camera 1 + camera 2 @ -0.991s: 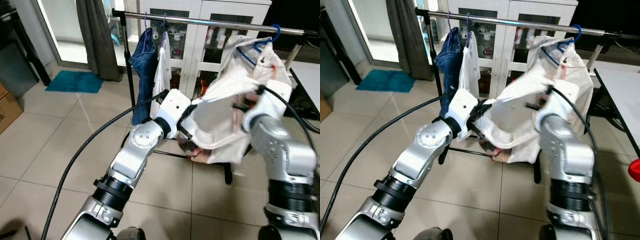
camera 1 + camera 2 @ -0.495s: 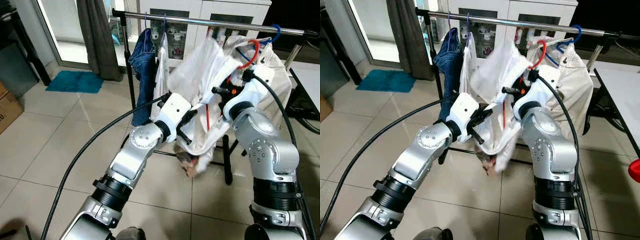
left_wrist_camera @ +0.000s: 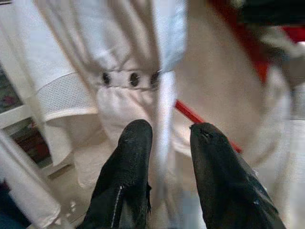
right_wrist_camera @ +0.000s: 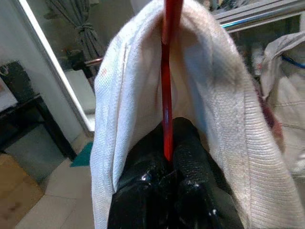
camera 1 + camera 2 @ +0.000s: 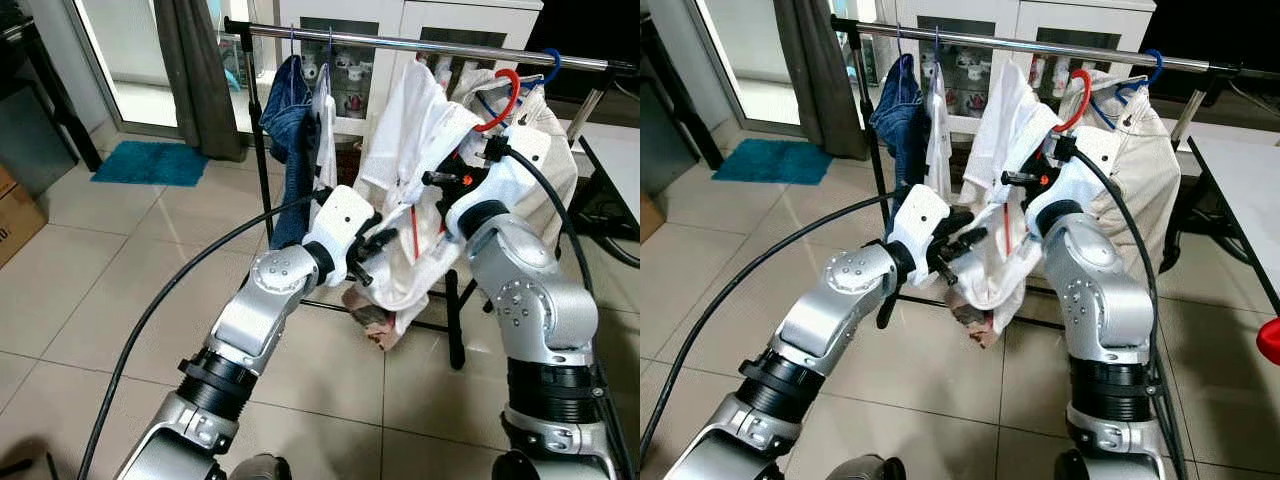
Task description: Hang hanger
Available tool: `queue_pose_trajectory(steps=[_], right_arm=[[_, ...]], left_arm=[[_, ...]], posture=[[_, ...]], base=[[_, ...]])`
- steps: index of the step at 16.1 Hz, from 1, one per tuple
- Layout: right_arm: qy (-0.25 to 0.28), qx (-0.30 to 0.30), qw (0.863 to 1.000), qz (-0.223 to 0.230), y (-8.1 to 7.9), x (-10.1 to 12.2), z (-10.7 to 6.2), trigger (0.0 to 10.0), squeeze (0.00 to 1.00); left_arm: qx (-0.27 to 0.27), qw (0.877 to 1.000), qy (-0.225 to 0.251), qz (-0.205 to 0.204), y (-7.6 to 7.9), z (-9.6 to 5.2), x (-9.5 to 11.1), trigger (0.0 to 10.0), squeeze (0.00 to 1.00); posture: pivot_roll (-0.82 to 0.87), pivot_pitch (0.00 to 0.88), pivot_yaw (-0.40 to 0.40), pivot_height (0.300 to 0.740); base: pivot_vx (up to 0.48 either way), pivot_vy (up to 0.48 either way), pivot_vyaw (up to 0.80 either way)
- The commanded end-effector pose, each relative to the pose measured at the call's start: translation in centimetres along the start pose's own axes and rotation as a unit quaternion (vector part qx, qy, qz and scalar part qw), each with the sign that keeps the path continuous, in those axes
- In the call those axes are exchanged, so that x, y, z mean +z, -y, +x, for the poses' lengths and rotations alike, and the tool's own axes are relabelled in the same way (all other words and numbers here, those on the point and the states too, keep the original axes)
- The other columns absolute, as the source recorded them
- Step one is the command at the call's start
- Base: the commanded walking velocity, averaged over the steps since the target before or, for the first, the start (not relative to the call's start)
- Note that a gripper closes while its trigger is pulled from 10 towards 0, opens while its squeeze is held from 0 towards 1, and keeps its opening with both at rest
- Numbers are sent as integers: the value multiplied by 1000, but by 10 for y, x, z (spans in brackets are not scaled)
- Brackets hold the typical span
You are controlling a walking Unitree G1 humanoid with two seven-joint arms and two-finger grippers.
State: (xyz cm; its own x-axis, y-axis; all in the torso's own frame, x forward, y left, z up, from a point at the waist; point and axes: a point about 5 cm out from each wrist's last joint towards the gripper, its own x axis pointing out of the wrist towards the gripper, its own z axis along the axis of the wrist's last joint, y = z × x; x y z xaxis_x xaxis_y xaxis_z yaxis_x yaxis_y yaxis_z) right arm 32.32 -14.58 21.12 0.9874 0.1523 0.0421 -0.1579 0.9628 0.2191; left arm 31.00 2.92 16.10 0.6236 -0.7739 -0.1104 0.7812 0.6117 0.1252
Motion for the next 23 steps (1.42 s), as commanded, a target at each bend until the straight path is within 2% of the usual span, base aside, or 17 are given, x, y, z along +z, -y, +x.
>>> queue_pose_trajectory(steps=[1,3,4,7,10,11,12,17,18,19,23], right_arm=[[5,-10,1000,-27,6,1,-1,10000,0],[-1,-3,998,-68,7,0,-1,10000,0],[-3,-1,997,-74,7,0,-1,10000,0],[-10,8,994,-112,3,-2,-1,10000,0],[-8,15,989,-144,-2,0,-2,10000,0],[-8,16,987,-158,-4,1,-2,10000,0],[-7,18,986,-168,-6,1,-3,10000,0],[-6,22,983,-184,-13,1,-5,10000,0],[-6,25,982,-186,-15,1,-6,10000,0],[-5,29,982,-188,-18,0,-6,10000,0],[-7,49,981,-188,-29,-4,-10,10000,0]], left_arm=[[-23,1000,3,-4,4,-4,2,10000,1000],[-5,999,30,-15,-8,-12,11,10000,1000],[-3,999,47,-26,-11,-13,16,10000,1000],[-28,985,151,-81,-27,-23,49,10000,1000],[-25,989,133,-52,-36,-17,49,10000,1000],[-31,989,133,-49,-37,-14,50,10000,153],[-48,988,138,-51,-35,-10,53,10000,0],[-73,988,133,-30,-30,3,55,10000,0],[-69,988,134,-30,-30,7,55,3529,0],[-56,988,137,-30,-32,12,56,0,0],[-40,985,161,-54,-39,18,60,0,0]], posture=[[-4,0,14,740],[-2,0,12,740],[-2,0,12,740],[4,0,6,740],[0,0,9,740],[-3,0,12,740],[-4,0,13,740],[-13,0,25,740],[-12,0,26,740],[-13,0,27,740],[-10,0,31,740]], base=[[0,0,0],[0,0,0],[0,0,0],[0,0,0],[0,0,0],[0,0,0],[0,0,0],[0,0,0],[0,0,0],[0,0,0],[0,0,0]])
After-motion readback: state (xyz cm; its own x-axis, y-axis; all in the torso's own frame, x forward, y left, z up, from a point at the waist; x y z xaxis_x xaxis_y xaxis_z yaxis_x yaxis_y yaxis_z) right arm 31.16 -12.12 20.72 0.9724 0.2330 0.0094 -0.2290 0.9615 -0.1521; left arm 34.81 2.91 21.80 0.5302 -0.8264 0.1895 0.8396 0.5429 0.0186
